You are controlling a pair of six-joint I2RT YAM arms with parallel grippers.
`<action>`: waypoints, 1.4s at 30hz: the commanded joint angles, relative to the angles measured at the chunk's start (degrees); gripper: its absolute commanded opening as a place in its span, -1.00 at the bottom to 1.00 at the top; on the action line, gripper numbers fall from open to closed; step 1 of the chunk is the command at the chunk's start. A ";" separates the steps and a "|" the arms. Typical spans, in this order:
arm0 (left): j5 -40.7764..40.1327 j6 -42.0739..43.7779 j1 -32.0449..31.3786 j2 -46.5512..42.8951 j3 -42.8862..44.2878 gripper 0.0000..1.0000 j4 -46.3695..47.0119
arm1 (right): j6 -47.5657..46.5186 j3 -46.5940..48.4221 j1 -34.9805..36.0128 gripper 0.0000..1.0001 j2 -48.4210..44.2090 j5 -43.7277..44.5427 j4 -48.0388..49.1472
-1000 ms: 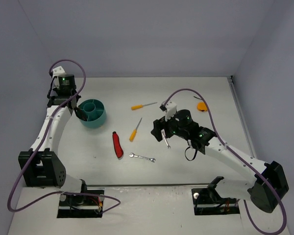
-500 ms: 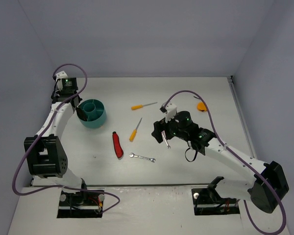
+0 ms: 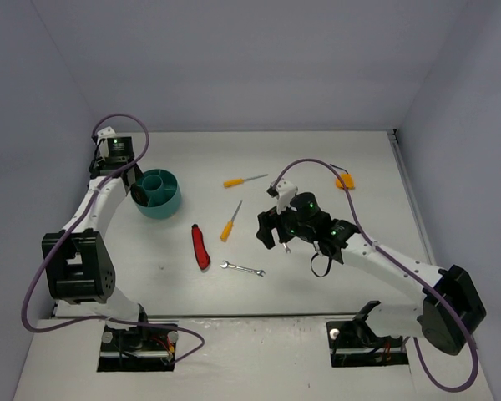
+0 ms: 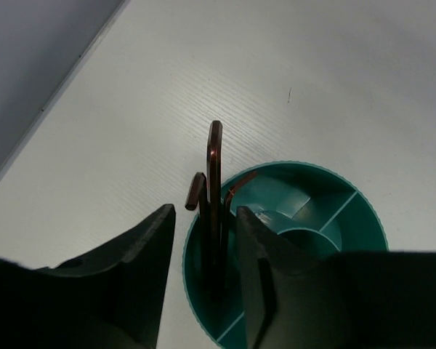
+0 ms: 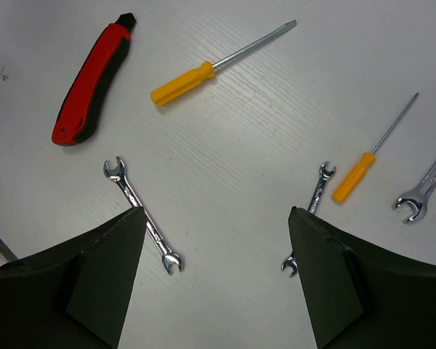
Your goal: Sort the tools into containers
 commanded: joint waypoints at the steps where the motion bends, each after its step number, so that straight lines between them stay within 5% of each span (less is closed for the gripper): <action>1: 1.70 -0.67 0.11 -7.19 4.04 -0.08 -1.64 | 0.48 -0.02 2.06 0.52 1.40 1.46 3.32; 9: 10.30 -0.19 -0.24 -17.42 7.52 0.16 -12.89 | 0.00 2.07 9.28 0.37 10.00 2.51 1.46; 20: 25.33 4.07 -1.63 -31.32 -5.50 0.18 -18.07 | -1.59 9.86 18.14 0.19 23.25 5.70 -6.50; 37: 24.98 7.09 -1.56 -40.42 -16.70 0.19 -16.22 | -5.16 23.54 19.92 -0.08 37.99 5.92 -23.02; 42: 24.68 7.82 -1.56 -40.71 -16.86 0.19 -16.22 | -5.46 25.48 20.52 -0.40 41.19 3.05 -27.70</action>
